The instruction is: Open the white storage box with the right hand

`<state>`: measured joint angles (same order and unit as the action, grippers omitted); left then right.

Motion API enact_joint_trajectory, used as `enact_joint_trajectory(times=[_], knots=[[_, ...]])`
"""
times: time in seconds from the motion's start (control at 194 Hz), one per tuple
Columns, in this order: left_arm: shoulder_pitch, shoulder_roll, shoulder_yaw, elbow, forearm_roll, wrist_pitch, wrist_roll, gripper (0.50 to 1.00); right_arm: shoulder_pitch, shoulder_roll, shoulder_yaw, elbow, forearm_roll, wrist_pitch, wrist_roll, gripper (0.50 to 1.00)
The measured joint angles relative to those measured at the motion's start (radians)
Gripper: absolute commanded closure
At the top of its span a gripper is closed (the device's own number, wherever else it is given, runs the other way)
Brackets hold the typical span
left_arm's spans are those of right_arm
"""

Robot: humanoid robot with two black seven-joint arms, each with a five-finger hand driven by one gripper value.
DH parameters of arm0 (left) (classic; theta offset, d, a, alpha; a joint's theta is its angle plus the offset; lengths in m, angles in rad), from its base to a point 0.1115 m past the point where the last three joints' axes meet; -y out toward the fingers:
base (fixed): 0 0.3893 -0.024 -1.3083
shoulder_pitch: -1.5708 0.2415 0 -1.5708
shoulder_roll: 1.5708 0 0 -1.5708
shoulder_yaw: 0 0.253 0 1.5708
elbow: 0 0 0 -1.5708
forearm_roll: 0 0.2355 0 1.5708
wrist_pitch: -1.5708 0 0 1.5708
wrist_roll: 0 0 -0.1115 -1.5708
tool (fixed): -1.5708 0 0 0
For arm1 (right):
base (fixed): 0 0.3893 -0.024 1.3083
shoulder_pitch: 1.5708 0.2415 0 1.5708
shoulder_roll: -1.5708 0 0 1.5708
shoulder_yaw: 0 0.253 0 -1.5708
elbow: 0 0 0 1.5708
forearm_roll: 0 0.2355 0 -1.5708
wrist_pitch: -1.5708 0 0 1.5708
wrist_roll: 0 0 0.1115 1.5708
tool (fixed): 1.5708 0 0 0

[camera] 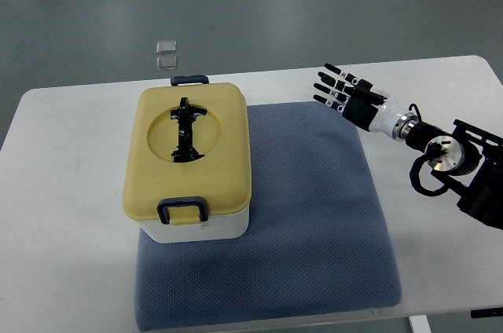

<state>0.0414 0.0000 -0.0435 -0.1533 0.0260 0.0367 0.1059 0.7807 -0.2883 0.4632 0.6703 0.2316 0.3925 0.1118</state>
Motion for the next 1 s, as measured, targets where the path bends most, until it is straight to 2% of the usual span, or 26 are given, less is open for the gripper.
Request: enact_joint_trajectory(times=[0.495, 1.0], knots=[[-0.006, 0.0, -0.001, -0.007, 0.0, 0.008, -0.007, 0.5, -0.009, 0.002, 0.009, 0.0, 0.001, 0.0, 0.002, 0.568], [-0.012, 0.0, 0.001, -0.003, 0.0, 0.008, -0.006, 0.5, 0.03, -0.043, 0.011, 0.009, -0.02, 0.014, 0.004, 0.568]])
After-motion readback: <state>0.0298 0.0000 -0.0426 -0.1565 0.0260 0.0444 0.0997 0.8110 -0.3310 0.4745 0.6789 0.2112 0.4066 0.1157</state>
